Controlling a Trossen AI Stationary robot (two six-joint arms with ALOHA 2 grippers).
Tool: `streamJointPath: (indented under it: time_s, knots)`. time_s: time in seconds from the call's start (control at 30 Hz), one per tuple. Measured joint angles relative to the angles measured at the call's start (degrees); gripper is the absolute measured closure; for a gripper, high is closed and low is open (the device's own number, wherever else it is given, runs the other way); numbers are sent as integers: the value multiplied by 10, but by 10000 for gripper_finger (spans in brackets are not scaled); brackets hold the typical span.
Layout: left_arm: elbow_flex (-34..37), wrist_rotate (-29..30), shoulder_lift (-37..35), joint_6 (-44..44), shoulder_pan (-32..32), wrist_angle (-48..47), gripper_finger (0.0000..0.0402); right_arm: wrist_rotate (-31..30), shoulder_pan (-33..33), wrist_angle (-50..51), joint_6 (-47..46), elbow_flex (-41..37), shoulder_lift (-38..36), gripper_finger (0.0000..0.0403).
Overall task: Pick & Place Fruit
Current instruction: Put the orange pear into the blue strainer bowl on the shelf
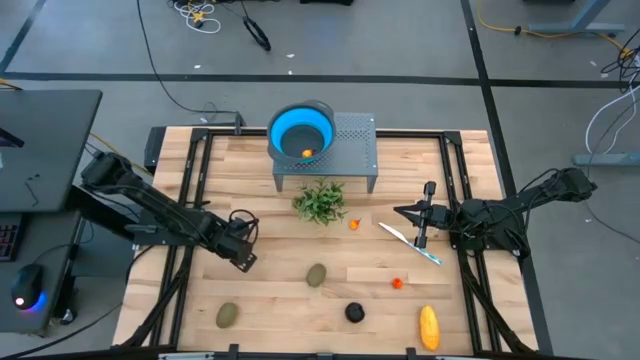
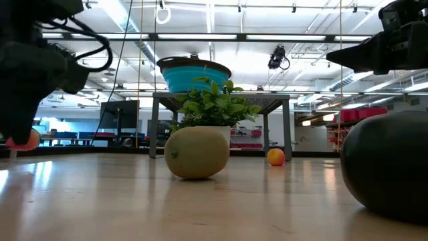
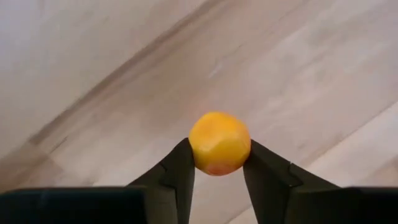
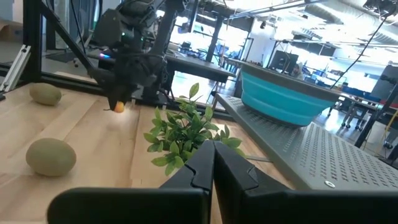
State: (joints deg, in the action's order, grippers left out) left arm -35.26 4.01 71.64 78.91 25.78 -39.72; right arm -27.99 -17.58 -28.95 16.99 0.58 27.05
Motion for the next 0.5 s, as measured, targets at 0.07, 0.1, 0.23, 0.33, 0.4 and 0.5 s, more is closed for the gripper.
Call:
streamJointPath:
  time_s: [0.07,0.1,0.23,0.33,0.4,0.5]
  knots:
    - [-15,10,0,-16,-7,-1,276,0,0,0,0,0,0,386]
    - [-24,14,0,-28,-12,0,272,0,0,0,0,0,0,386]
    - [-70,56,0,-112,-47,-3,260,0,0,-6,0,0,0,386]
    - [-115,113,0,-207,-76,-2,258,0,0,-13,0,0,0,386]
    - [-148,145,0,-275,-97,-2,258,0,0,-14,0,0,0,386]
    - [-202,197,0,-374,-129,1,263,0,0,-15,0,0,0,386]
